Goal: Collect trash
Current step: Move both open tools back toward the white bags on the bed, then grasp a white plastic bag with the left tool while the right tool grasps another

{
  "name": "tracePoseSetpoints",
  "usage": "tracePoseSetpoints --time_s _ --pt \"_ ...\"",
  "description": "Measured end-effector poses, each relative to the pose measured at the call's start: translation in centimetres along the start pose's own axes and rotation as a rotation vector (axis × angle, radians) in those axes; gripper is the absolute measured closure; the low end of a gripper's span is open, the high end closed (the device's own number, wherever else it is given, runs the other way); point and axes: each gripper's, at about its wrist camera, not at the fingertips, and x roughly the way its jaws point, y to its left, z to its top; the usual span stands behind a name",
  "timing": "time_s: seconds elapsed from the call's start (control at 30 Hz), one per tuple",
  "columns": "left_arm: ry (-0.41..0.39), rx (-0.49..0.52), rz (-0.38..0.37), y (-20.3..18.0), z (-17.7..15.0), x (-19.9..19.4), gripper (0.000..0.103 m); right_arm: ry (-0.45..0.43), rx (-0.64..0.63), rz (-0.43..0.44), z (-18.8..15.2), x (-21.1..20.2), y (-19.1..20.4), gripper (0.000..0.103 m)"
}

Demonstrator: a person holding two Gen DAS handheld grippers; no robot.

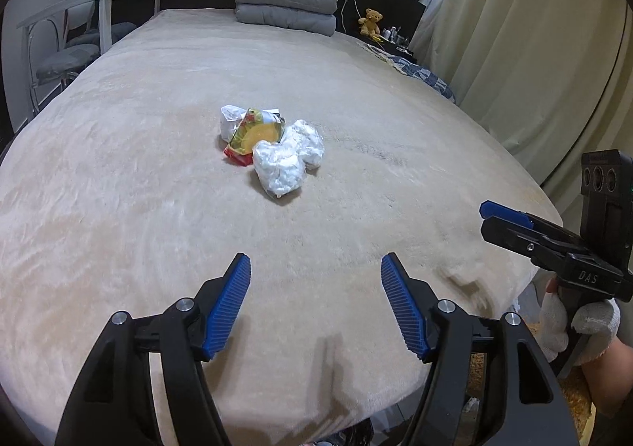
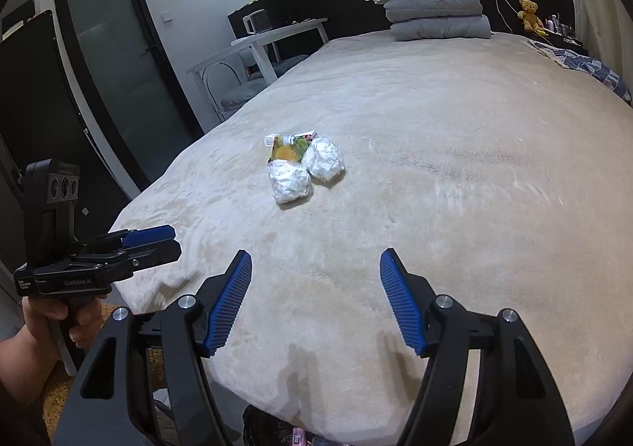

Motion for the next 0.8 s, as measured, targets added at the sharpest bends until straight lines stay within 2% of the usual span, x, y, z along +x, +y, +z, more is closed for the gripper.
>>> tracePoseSetpoints --time_s 0.13,0.3,0.33,0.5,0.53,0.57,0.8 --pt "0.022 0.015 0.018 0.2 1.8 2.2 0.037 -0.011 0.001 -0.004 1.3 0.6 -0.8 0.032" --pt "0.052 0.030 0.048 0.9 3.9 5.1 0.037 -0.033 0.005 -0.022 3.0 1.9 -2.5 0.021" --pt "0.058 0.032 0.056 1.1 4.2 5.8 0.037 -0.034 0.011 -0.026 3.1 2.1 -3.0 0.016" --pt "0.082 0.034 0.083 2.5 5.6 8.8 0.037 -0.017 0.036 -0.040 3.6 2.8 -4.5 0.015" --pt "0.083 0.031 0.084 2.7 5.9 9.3 0.037 -0.010 0.056 -0.037 3.7 3.0 -5.0 0.007" --pt "0.081 0.027 0.081 2.9 6.1 9.7 0.037 -0.011 0.061 -0.032 3.7 2.9 -5.1 0.004" --pt "0.089 0.043 0.088 3.0 7.0 12.1 0.036 -0.002 0.090 -0.021 3.7 2.9 -6.0 0.005"
